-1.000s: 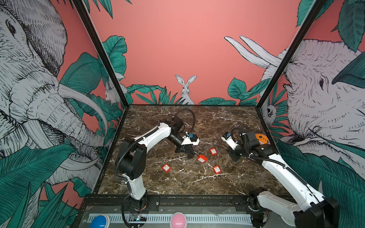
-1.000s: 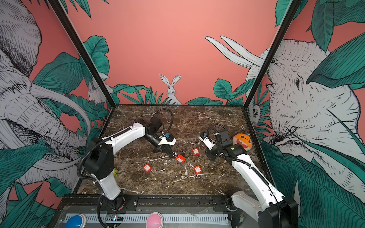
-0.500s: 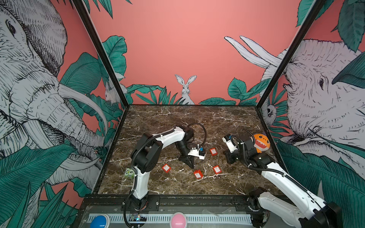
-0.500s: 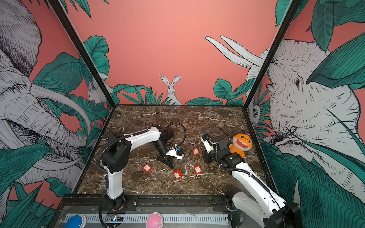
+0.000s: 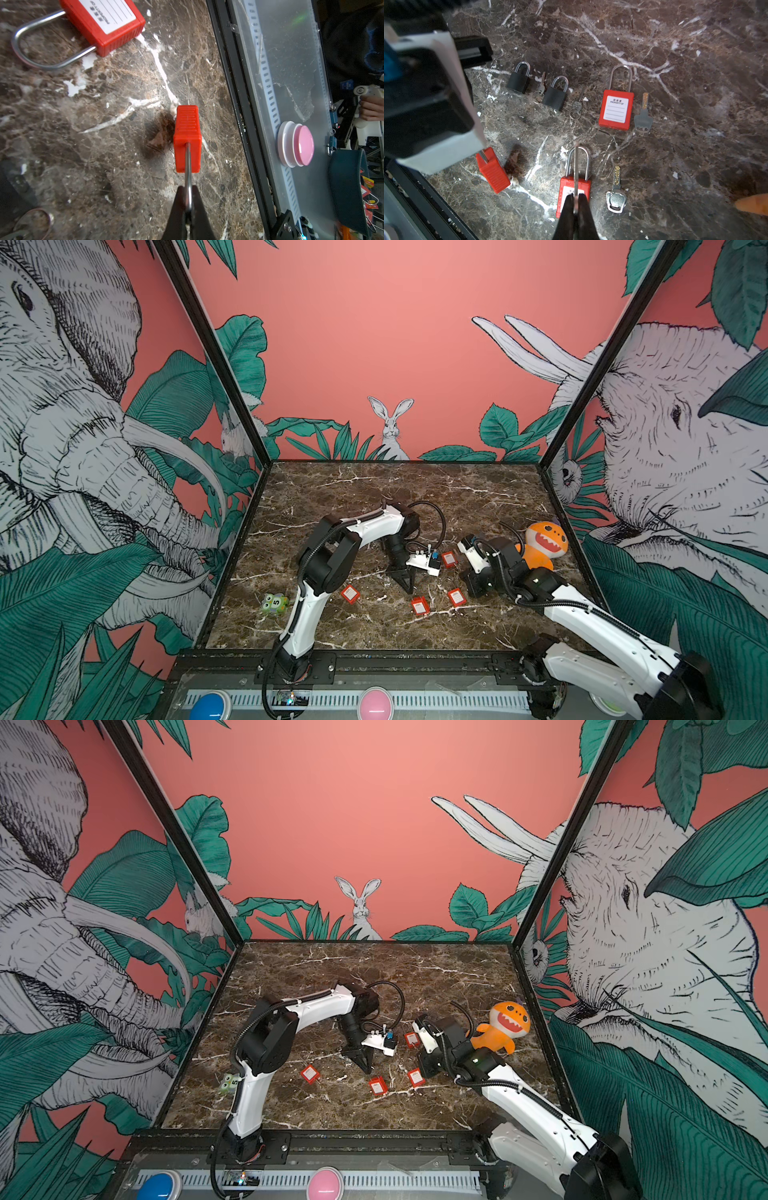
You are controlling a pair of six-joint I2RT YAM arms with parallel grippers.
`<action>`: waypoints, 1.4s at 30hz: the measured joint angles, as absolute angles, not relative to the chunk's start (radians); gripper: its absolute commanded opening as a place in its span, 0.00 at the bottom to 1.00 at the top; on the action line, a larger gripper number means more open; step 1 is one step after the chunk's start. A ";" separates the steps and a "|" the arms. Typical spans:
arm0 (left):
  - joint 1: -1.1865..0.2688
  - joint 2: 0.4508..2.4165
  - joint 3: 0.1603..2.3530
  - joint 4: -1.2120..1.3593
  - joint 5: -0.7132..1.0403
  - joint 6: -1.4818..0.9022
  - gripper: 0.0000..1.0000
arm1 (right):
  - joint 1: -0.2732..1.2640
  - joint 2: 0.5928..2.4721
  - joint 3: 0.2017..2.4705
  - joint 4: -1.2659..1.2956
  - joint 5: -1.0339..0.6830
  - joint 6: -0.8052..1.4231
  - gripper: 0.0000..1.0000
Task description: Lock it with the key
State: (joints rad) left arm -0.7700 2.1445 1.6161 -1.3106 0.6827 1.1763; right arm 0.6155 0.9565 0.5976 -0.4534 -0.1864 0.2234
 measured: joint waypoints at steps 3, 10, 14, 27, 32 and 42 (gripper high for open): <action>-0.774 2.158 1.628 -1.321 0.682 1.171 0.00 | 0.633 0.956 0.571 -0.453 -0.178 0.250 0.00; -0.785 2.169 1.644 -1.325 0.668 1.168 0.05 | 0.656 0.951 0.528 -0.419 -0.155 0.305 0.00; -0.786 2.173 1.657 -1.319 0.656 1.171 0.13 | 0.664 0.949 0.506 -0.400 -0.142 0.324 0.00; -0.791 2.209 1.670 -1.247 0.609 1.159 0.20 | 0.672 0.947 0.477 -0.334 -0.137 0.344 0.00; -0.791 2.209 1.671 -1.223 0.608 1.149 0.29 | 0.681 0.947 0.477 -0.324 -0.132 0.359 0.00; -0.790 2.156 1.666 -1.150 0.598 1.128 0.37 | 0.693 0.949 0.461 -0.306 -0.131 0.375 0.00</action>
State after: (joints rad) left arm -0.7902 2.1563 1.6661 -1.1496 0.5983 1.1278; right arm 0.6926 0.9489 0.4610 -0.3061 -0.1314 0.3748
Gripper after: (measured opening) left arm 0.352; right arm 0.048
